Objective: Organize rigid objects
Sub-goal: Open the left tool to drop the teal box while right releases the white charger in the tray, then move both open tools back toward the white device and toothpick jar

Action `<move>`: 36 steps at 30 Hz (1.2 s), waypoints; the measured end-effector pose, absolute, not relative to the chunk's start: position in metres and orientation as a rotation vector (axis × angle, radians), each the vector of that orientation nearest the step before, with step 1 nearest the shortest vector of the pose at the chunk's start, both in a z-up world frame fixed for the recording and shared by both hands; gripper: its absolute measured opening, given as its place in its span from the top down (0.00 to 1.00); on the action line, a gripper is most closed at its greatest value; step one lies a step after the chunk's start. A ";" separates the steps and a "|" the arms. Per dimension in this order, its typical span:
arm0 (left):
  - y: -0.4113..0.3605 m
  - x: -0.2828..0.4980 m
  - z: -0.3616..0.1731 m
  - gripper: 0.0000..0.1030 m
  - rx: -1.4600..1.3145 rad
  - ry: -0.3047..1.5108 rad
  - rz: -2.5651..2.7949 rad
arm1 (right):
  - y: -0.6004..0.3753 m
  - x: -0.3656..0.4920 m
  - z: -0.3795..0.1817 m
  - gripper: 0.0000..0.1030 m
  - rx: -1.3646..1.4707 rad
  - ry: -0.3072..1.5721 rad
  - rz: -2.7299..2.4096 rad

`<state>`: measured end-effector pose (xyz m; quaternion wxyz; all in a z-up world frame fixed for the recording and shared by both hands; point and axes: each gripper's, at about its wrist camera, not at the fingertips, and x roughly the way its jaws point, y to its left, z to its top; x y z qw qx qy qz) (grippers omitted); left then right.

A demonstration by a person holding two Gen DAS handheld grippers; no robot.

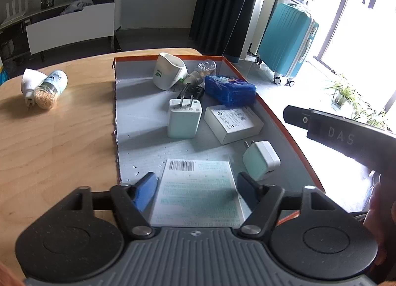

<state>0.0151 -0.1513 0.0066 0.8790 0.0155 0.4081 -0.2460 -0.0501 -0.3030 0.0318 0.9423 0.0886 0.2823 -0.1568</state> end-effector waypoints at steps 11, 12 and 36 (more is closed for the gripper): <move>-0.121 0.026 0.023 0.19 -0.010 0.827 -0.403 | -0.282 -0.044 0.044 0.42 0.146 0.560 -0.277; -0.117 0.027 0.024 0.18 -0.015 0.825 -0.389 | -0.279 -0.043 0.046 0.37 0.142 0.559 -0.268; -0.006 0.056 0.037 0.14 -0.148 0.805 -0.148 | -0.182 0.020 0.050 0.25 0.075 0.616 -0.040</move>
